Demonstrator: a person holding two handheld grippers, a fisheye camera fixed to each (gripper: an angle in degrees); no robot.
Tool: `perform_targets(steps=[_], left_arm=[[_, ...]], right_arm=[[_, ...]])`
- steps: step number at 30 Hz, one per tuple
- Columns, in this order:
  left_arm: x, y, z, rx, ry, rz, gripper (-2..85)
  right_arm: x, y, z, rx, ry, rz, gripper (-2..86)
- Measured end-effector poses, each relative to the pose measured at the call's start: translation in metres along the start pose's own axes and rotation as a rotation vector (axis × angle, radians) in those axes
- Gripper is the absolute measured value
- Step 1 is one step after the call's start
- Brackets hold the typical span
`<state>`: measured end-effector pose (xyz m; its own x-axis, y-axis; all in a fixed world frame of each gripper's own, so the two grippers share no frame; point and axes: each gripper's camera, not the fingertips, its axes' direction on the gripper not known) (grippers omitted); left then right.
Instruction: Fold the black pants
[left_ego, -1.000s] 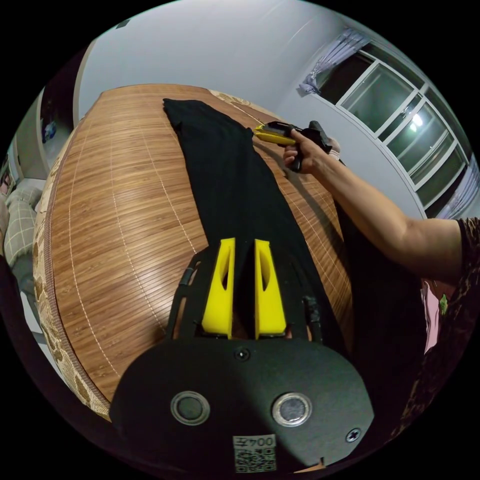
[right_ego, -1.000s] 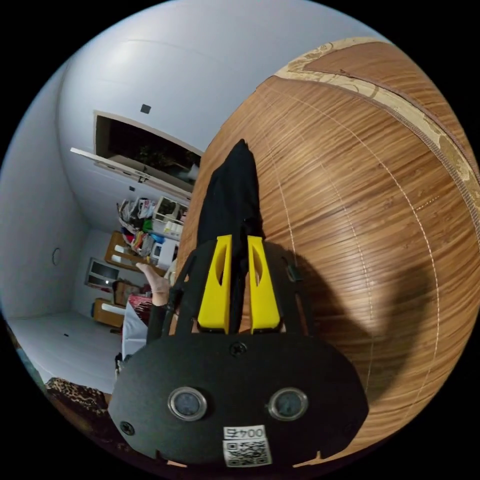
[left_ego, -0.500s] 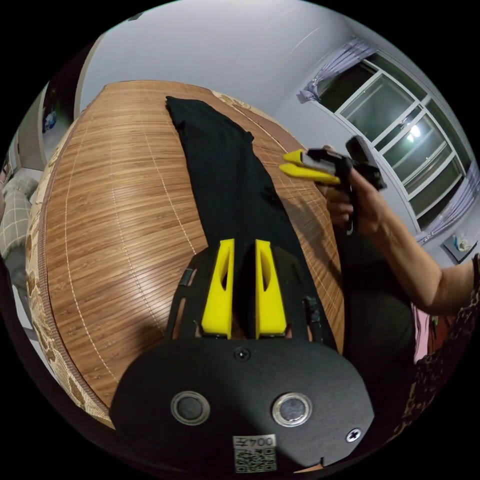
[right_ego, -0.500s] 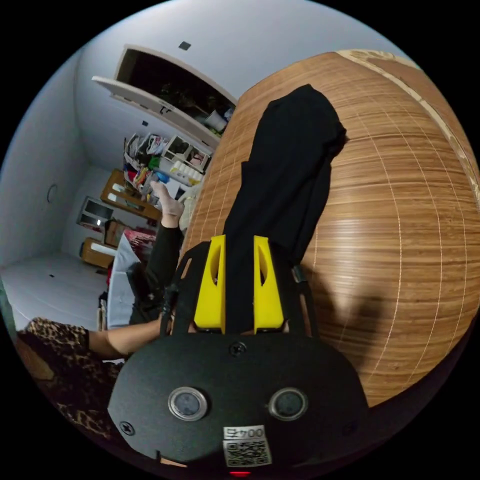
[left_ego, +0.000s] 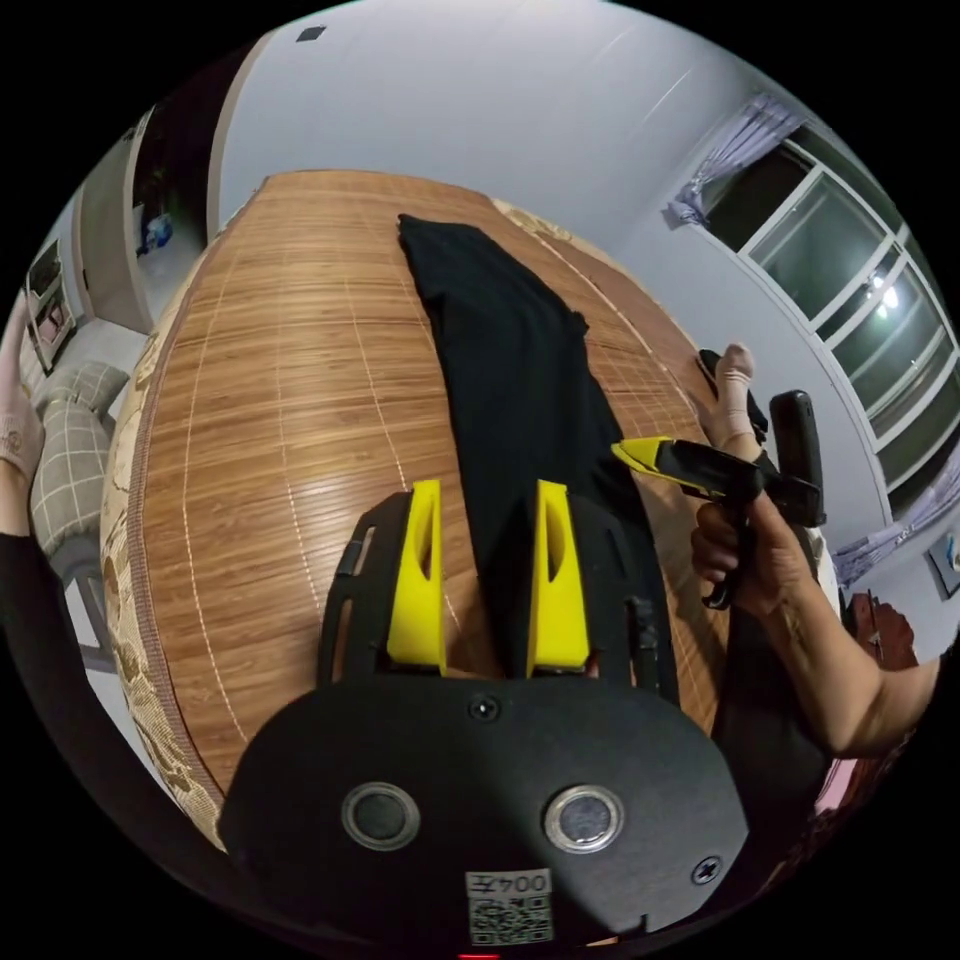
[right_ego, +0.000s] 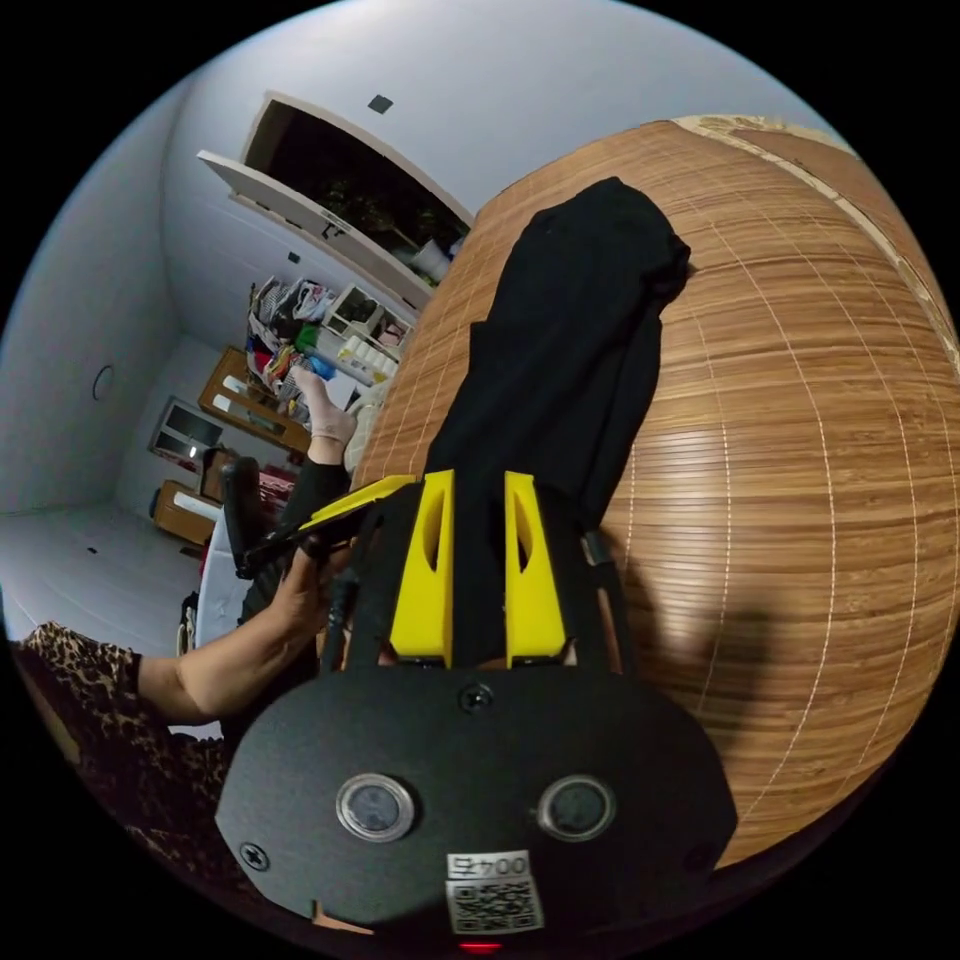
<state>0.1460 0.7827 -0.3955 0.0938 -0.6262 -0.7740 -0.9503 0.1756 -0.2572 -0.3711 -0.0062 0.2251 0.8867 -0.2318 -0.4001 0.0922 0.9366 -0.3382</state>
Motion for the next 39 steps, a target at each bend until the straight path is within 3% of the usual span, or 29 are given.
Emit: perform_targets(steps=[13,21,28,39], left_arm=[[0.016,-0.018,0.005,0.041,-0.074,-0.049,7.4],[0.014,-0.030,0.015,0.028,0.016,-0.094,2.3],[0.053,-0.035,0.009,0.087,-0.003,0.051,1.1],[0.112,-0.041,0.039,0.011,-0.112,0.306,0.9]], right_arm=[[-0.001,0.011,0.010,-0.026,-0.039,-0.033,7.5],[0.002,0.018,0.019,-0.046,-0.033,-0.037,7.2],[0.008,0.020,0.019,-0.034,-0.070,-0.017,7.8],[0.025,0.018,0.035,-0.049,-0.145,0.067,8.5]])
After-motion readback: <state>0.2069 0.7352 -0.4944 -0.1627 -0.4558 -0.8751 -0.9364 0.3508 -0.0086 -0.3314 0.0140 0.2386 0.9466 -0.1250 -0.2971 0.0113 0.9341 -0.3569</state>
